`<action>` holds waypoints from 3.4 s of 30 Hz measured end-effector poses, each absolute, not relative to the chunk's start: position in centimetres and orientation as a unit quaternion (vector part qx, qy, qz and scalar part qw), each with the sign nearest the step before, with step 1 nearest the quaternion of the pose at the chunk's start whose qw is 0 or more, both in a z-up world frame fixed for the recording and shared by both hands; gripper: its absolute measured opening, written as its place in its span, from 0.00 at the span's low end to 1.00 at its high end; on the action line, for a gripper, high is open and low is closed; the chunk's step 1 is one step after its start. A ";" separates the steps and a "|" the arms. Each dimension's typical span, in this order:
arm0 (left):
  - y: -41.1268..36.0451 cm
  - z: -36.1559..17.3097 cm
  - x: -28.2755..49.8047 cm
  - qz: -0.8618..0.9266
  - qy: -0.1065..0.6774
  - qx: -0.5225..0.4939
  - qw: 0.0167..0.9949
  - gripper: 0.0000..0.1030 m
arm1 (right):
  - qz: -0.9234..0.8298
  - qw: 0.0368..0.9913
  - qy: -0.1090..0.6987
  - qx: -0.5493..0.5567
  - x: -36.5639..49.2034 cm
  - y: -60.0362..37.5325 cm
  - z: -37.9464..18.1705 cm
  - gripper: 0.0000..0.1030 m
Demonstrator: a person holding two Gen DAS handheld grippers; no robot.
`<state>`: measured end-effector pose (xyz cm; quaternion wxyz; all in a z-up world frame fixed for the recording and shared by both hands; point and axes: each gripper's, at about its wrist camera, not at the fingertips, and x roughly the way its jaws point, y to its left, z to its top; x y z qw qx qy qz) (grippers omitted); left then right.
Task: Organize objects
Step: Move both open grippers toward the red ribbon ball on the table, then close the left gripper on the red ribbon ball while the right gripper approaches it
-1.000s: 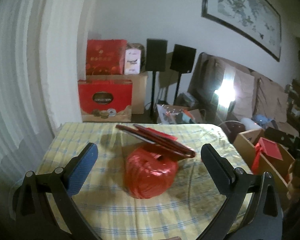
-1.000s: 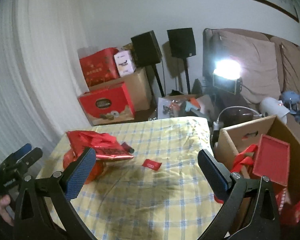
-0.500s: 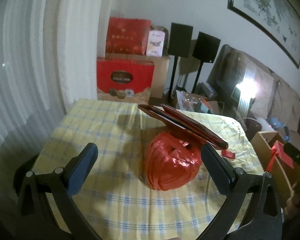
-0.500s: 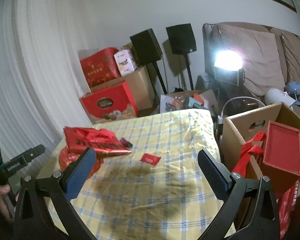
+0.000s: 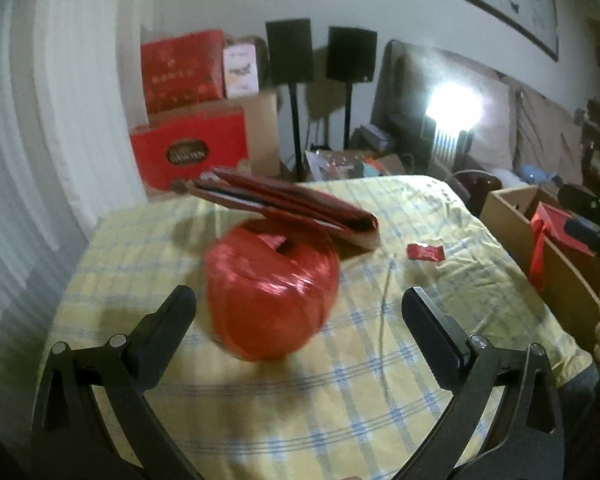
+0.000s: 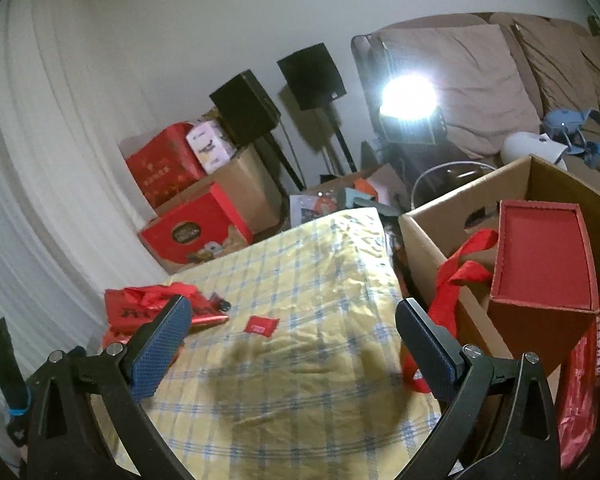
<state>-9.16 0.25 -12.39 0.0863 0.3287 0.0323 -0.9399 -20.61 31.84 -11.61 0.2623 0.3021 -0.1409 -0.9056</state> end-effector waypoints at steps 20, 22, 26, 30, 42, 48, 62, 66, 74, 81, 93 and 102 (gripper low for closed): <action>-3.0 -17.8 -14.1 -0.907 0.102 0.379 0.149 1.00 | -0.896 0.270 -0.102 0.337 -21.3 29.1 -13.7 1.00; -3.2 -17.9 -14.3 -0.907 0.109 0.381 0.147 1.00 | -0.895 0.272 -0.097 0.340 -21.2 28.8 -13.9 1.00; -3.9 -18.0 -14.6 -0.903 0.136 0.389 0.123 0.95 | -0.894 0.275 -0.092 0.342 -21.2 28.4 -13.9 1.00; -4.2 -17.8 -14.0 -0.900 0.136 0.402 0.097 0.91 | -0.894 0.277 -0.089 0.341 -21.2 28.4 -13.8 1.00; 3.7 -16.9 -8.7 -0.895 -0.049 0.440 -0.056 0.91 | -0.874 0.248 -0.039 0.417 -21.2 27.0 -14.4 1.00; 4.7 -15.5 -7.4 -0.886 -0.017 0.445 -0.128 0.92 | -0.851 0.277 -0.048 0.444 -20.6 27.3 -13.9 1.00; -6.1 -13.4 -9.8 -0.830 0.222 0.507 -0.076 0.86 | -0.761 0.386 -0.003 0.521 -17.5 21.0 -14.5 0.99; -5.9 -14.7 -10.0 -0.813 0.243 0.519 -0.106 0.82 | -0.745 0.394 -0.036 0.538 -17.9 20.9 -14.9 0.96; -5.1 -14.4 -10.1 -0.814 0.233 0.518 -0.119 0.78 | -0.742 0.413 -0.060 0.525 -17.7 21.6 -13.6 0.90; -4.3 -14.1 -9.9 -0.816 0.218 0.521 -0.126 0.78 | -0.727 0.436 -0.009 0.530 -16.3 19.7 -13.7 0.90; -1.8 -14.0 -9.6 -0.810 0.175 0.537 -0.157 0.84 | -0.716 0.431 0.004 0.549 -16.4 19.4 -15.0 0.62; -1.2 -13.5 -9.4 -0.813 0.156 0.542 -0.143 0.84 | -0.714 0.444 0.011 0.542 -15.9 19.3 -14.9 0.51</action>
